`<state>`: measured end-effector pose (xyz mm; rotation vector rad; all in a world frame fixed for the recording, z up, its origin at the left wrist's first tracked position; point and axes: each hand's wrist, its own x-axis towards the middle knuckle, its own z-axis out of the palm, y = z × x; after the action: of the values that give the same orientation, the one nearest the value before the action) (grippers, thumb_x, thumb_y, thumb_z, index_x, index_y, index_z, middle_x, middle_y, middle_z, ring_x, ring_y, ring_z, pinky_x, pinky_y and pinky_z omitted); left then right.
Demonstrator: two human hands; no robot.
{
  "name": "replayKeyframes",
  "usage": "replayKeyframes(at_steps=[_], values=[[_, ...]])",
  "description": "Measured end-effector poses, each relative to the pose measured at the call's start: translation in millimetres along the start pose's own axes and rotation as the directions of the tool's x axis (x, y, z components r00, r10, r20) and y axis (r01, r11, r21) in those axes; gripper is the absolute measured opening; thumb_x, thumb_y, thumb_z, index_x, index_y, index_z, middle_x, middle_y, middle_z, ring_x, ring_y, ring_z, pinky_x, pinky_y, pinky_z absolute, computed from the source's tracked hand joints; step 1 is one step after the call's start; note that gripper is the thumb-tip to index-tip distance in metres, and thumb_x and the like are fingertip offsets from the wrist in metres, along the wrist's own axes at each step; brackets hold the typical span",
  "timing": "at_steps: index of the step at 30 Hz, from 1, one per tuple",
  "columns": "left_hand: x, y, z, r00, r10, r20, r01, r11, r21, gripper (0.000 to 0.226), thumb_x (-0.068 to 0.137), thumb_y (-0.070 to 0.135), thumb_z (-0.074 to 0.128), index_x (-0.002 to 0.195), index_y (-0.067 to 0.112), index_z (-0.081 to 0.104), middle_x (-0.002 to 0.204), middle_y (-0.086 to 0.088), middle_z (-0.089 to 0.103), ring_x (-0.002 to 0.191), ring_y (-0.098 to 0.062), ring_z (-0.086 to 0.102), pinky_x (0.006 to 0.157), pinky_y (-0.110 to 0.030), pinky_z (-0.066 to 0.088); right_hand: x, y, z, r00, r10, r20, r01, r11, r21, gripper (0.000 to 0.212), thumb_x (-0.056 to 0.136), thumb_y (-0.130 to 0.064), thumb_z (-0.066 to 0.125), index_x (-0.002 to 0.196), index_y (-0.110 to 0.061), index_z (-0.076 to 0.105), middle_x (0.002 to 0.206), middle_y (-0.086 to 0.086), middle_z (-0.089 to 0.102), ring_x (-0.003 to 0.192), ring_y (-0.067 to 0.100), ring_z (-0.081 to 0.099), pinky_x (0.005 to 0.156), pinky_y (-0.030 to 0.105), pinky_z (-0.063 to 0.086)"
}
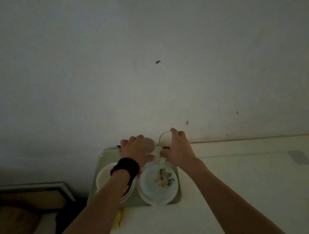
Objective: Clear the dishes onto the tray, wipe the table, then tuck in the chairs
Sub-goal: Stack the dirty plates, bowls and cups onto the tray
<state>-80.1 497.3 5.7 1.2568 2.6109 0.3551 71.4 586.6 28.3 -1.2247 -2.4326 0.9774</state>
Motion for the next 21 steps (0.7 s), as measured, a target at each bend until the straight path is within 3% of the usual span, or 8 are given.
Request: replayKeyframes(at_steps=[4, 10, 14, 21], values=[[47.6, -11.2, 26.4, 0.998, -0.004, 0.055, 0.003, 1.000, 0.011, 0.083, 0.066, 0.063, 0.070, 0.133, 0.026, 0.040, 0.129, 0.003, 0.051, 0.117, -0.027, 0.045, 0.098, -0.036, 0.036, 48.8, 14.3, 29.0, 0.997, 0.007, 0.070, -0.005, 0.999, -0.036, 0.079, 0.073, -0.020, 0.077, 0.140, -0.013, 0.036, 0.131, 0.014, 0.037, 0.113, 0.035, 0.051, 0.090, 0.040, 0.051], [95.0, -20.8, 71.3, 0.984, -0.002, 0.178, 0.004, 1.000, -0.011, 0.075, 0.074, 0.041, 0.076, 0.133, 0.013, 0.041, 0.131, -0.006, 0.048, 0.122, -0.027, 0.047, 0.104, -0.036, 0.036, 87.6, 45.1, 65.8, 0.993, 0.049, 0.106, -0.040, 0.996, -0.078, 0.078, 0.073, -0.020, 0.081, 0.138, -0.009, 0.039, 0.132, 0.017, 0.037, 0.109, 0.032, 0.052, 0.085, 0.035, 0.052], [114.8, -36.1, 103.9, 0.974, -0.024, 0.224, 0.027, 1.000, -0.010, 0.072, 0.068, 0.035, 0.077, 0.128, 0.014, 0.043, 0.126, -0.005, 0.049, 0.121, -0.029, 0.048, 0.102, -0.038, 0.041, 105.5, 57.6, 85.6, 0.990, 0.047, 0.135, -0.031, 0.993, -0.115, 0.078, 0.078, -0.018, 0.078, 0.142, -0.007, 0.037, 0.139, 0.018, 0.035, 0.120, 0.033, 0.048, 0.092, 0.036, 0.050], [140.8, -49.8, 136.5, 0.975, 0.014, 0.220, -0.007, 0.999, -0.031, 0.076, 0.063, 0.043, 0.075, 0.128, 0.015, 0.048, 0.123, -0.004, 0.051, 0.116, -0.028, 0.050, 0.097, -0.038, 0.044, 135.6, 63.1, 96.6, 0.980, 0.036, 0.198, -0.005, 0.988, -0.152, 0.086, 0.081, -0.016, 0.072, 0.153, -0.011, 0.026, 0.152, 0.016, 0.025, 0.138, 0.037, 0.032, 0.111, 0.047, 0.039]])
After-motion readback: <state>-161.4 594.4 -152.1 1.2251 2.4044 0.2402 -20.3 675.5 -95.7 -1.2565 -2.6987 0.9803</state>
